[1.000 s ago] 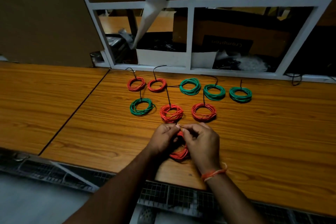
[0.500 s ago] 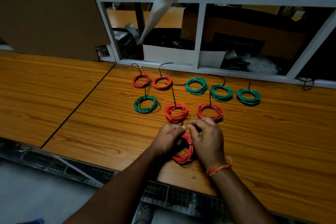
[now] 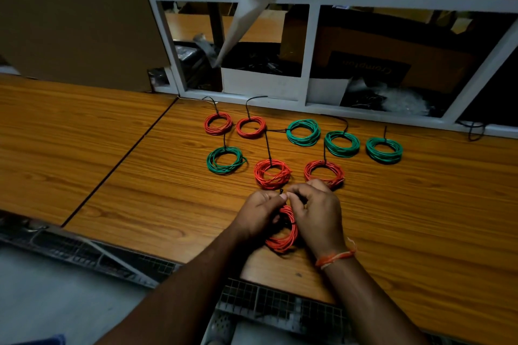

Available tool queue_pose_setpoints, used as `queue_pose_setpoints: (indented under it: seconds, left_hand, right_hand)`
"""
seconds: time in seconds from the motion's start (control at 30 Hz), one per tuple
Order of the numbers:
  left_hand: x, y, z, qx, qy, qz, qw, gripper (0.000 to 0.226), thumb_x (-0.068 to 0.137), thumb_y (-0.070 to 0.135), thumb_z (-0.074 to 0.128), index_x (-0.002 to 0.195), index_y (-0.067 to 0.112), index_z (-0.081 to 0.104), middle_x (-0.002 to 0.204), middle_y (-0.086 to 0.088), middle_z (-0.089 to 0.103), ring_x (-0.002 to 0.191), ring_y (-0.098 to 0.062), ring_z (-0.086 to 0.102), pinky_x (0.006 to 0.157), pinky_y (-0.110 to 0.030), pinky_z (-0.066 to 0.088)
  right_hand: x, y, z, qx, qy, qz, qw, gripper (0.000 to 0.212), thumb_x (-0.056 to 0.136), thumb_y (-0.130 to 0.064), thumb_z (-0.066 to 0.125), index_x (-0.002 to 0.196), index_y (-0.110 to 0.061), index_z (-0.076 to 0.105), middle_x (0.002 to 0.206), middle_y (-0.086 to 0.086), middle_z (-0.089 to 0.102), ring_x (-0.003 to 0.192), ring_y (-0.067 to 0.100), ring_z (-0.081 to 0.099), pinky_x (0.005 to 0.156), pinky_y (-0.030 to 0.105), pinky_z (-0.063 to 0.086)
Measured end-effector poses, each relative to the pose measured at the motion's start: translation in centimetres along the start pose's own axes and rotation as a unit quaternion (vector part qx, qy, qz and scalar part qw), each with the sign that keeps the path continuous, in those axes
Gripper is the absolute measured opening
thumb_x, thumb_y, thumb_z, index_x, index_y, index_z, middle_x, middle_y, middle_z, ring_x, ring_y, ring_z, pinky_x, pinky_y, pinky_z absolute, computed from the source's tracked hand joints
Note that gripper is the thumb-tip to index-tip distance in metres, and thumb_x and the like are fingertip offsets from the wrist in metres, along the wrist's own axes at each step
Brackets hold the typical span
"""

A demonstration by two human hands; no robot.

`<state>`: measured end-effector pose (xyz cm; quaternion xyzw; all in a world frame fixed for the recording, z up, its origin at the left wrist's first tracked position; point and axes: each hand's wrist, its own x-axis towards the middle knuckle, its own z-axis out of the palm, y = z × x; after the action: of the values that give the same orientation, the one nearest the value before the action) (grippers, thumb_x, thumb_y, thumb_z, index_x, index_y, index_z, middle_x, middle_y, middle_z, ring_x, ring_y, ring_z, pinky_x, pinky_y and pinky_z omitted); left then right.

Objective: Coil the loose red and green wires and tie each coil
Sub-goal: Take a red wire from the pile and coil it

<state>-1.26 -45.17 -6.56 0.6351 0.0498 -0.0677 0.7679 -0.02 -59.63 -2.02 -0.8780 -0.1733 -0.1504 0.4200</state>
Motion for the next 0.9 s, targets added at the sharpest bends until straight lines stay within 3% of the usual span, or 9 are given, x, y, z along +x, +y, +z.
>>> queue_pose_setpoints:
  seconds: [0.27,0.43,0.53,0.67,0.77,0.83,0.9]
  left_hand:
    - [0.1,-0.3,-0.1,0.009,-0.016,-0.003,1.000,0.053,0.095,0.034,0.057,0.083,-0.017,0.046,0.050,0.001,0.038,0.042,-0.010,0.026,0.043,-0.023,0.018]
    - [0.0,-0.2,0.0,0.021,-0.011,-0.007,1.000,0.037,0.097,0.033,0.059,0.071,0.009,0.052,0.051,-0.001,0.038,0.045,-0.012,0.026,0.045,-0.026,0.016]
    - [-0.4,0.3,0.2,0.014,-0.009,-0.006,1.000,0.040,0.099,0.034,0.059,0.062,0.018,0.055,0.050,-0.001,0.037,0.045,-0.011,0.026,0.046,-0.026,0.015]
    - [-0.5,0.6,0.5,-0.009,-0.020,0.000,1.000,0.043,0.102,0.032,0.054,0.064,0.018,0.067,0.050,0.003,0.039,0.045,-0.008,0.028,0.048,-0.032,0.013]
    - [-0.2,0.3,0.2,0.004,-0.004,-0.007,1.000,0.035,0.096,0.035,0.059,0.068,0.015,0.058,0.051,0.001,0.041,0.044,-0.010,0.030,0.045,-0.026,0.017]
    - [-0.1,0.1,0.0,0.025,0.000,-0.007,1.000,0.040,0.096,0.036,0.059,0.077,0.001,0.056,0.052,0.000,0.043,0.045,-0.011,0.031,0.044,-0.023,0.021]
    - [-0.1,0.1,0.0,0.025,-0.005,-0.007,1.000,0.040,0.095,0.038,0.060,0.079,0.001,0.058,0.053,0.000,0.043,0.046,-0.013,0.031,0.045,-0.025,0.020]
  right_hand:
    - [0.5,-0.5,0.2,-0.018,-0.015,0.014,1.000,0.009,0.083,-0.011,0.078,0.088,-0.018,0.078,0.086,0.001,0.064,0.079,0.016,0.062,0.068,0.026,0.049]
    - [1.5,-1.1,0.4,-0.049,-0.046,0.047,0.997,0.007,0.085,-0.014,0.075,0.086,-0.020,0.079,0.087,0.002,0.065,0.082,0.019,0.063,0.070,0.028,0.050]
    - [2.0,-1.6,0.3,-0.056,-0.070,0.065,0.994,0.006,0.086,-0.017,0.074,0.089,-0.020,0.079,0.092,0.001,0.068,0.088,0.019,0.064,0.077,0.032,0.054]
    - [1.8,-2.1,-0.5,-0.032,-0.073,0.075,0.994,0.016,0.083,-0.021,0.076,0.099,-0.024,0.077,0.077,-0.010,0.068,0.074,0.009,0.065,0.069,0.028,0.056]
    - [1.2,-1.8,-0.9,-0.023,-0.049,0.085,0.995,0.007,0.081,-0.020,0.077,0.085,-0.025,0.075,0.071,-0.013,0.067,0.065,0.000,0.063,0.061,0.025,0.055]
    - [1.1,-1.5,-0.9,-0.034,-0.043,0.079,0.995,0.003,0.081,-0.022,0.076,0.080,-0.024,0.074,0.073,-0.012,0.068,0.067,0.003,0.063,0.062,0.030,0.056]
    - [1.3,-1.7,-0.6,-0.046,-0.052,0.079,0.994,0.003,0.082,-0.023,0.075,0.079,-0.023,0.075,0.075,-0.011,0.069,0.070,0.007,0.064,0.064,0.033,0.057]
